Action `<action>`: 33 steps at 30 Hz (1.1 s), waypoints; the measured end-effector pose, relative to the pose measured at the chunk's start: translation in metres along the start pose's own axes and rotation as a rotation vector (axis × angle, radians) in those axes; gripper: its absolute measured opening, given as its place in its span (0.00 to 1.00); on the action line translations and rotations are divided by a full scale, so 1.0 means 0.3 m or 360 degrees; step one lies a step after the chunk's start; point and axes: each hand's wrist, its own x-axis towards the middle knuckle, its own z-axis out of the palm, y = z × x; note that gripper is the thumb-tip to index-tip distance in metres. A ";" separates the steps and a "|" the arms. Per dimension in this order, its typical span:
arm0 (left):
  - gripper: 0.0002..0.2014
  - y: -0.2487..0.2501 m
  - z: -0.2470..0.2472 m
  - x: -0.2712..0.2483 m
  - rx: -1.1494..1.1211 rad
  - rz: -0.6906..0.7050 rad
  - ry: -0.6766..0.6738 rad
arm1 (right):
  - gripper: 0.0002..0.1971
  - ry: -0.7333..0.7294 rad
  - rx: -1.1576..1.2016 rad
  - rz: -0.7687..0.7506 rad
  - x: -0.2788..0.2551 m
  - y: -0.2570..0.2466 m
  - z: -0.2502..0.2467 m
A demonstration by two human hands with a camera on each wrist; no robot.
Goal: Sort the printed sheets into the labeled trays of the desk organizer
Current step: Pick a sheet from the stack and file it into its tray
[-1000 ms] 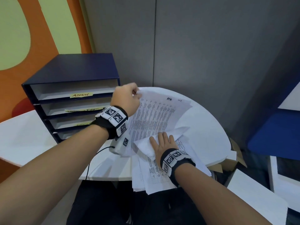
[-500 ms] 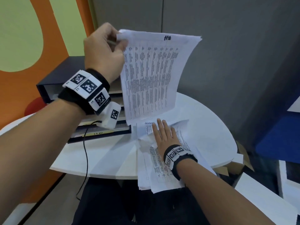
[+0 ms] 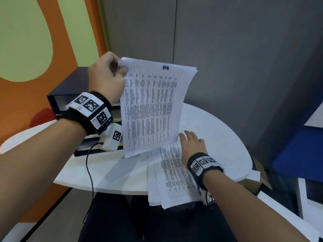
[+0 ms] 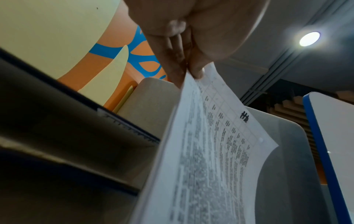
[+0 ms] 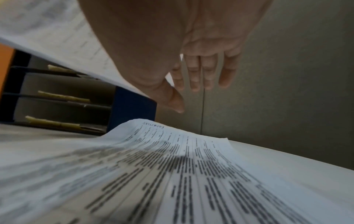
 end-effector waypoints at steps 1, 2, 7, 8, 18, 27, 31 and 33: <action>0.06 -0.013 0.005 -0.010 0.0003 -0.0035 -0.0011 | 0.39 0.0044 0.0056 0.0022 0.004 0.005 -0.008; 0.06 -0.022 0.010 -0.017 0.0004 -0.0071 -0.0019 | 0.37 0.0083 0.0122 0.0043 0.007 0.007 -0.017; 0.05 -0.067 0.020 -0.059 0.0026 -0.0242 -0.0077 | 0.20 0.0189 0.1163 0.0436 0.016 -0.012 -0.078; 0.04 -0.077 0.020 -0.071 0.0041 -0.0292 -0.0105 | 0.21 0.0196 0.1457 0.0505 0.020 -0.020 -0.090; 0.09 -0.295 -0.031 -0.400 0.0144 -0.0757 -0.0702 | 0.10 -0.0122 0.1893 0.0465 0.001 -0.068 -0.014; 0.12 -0.486 -0.169 -0.527 0.0226 -0.1046 -0.0888 | 0.17 -0.0589 0.1611 0.0419 0.009 -0.218 0.077; 0.11 -0.559 -0.250 -0.473 0.0161 -0.1286 -0.0658 | 0.11 -0.0645 0.1615 0.0363 0.038 -0.313 0.071; 0.11 -0.582 -0.282 -0.444 0.0081 -0.1411 -0.0563 | 0.10 -0.0663 0.1625 0.0326 0.050 -0.364 0.071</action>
